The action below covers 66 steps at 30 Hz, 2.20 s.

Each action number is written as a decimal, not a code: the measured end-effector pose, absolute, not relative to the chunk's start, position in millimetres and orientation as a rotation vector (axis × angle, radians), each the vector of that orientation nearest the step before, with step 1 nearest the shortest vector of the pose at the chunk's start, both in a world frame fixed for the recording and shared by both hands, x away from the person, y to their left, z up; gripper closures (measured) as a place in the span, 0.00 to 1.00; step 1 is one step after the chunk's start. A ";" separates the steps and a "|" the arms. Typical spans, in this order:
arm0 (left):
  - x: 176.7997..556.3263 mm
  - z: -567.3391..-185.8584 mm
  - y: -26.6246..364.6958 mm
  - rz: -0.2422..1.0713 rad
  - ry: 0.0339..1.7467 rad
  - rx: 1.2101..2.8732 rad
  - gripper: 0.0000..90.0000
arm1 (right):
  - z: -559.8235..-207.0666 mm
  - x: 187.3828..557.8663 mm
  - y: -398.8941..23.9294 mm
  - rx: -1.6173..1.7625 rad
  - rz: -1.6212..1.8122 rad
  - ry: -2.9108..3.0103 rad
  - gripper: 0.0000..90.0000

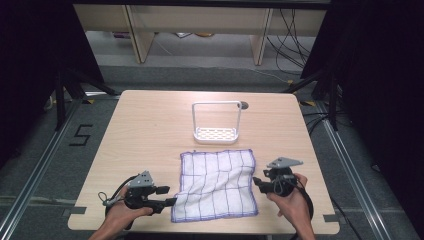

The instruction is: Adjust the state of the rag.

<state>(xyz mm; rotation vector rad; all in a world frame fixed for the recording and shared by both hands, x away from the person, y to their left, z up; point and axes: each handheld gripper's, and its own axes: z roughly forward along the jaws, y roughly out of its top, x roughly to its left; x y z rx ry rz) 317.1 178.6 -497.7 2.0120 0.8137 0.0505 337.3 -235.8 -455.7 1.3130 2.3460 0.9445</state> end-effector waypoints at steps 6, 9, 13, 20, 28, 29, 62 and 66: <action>309.5 -498.1 174.4 0.053 0.806 2.052 0.49 | -465.6 308.7 -228.6 1.276 0.932 2.415 0.55; 305.4 -498.9 173.3 0.044 0.809 2.051 0.49 | -476.9 302.9 -224.8 1.279 0.926 2.426 0.53; 303.3 -500.3 174.4 0.045 0.791 2.071 0.48 | -481.5 293.1 -222.8 1.251 0.882 2.451 0.54; 303.6 -498.7 175.0 0.056 0.804 2.065 0.47 | -492.6 286.2 -216.8 1.243 0.822 2.481 0.60; 306.1 -498.2 177.7 0.066 0.826 2.045 0.45 | -493.6 278.6 -214.4 1.197 0.819 2.543 0.96; 306.4 -497.8 178.5 0.074 0.828 2.046 0.45 | -493.6 276.1 -214.7 1.200 0.828 2.529 0.96; 448.4 -495.9 152.9 0.199 0.968 2.019 0.37 | -457.8 421.0 -235.2 1.188 0.890 2.303 0.52; 454.9 -499.2 148.2 0.179 0.990 2.012 0.36 | -465.2 445.6 -224.7 1.200 0.860 2.339 0.52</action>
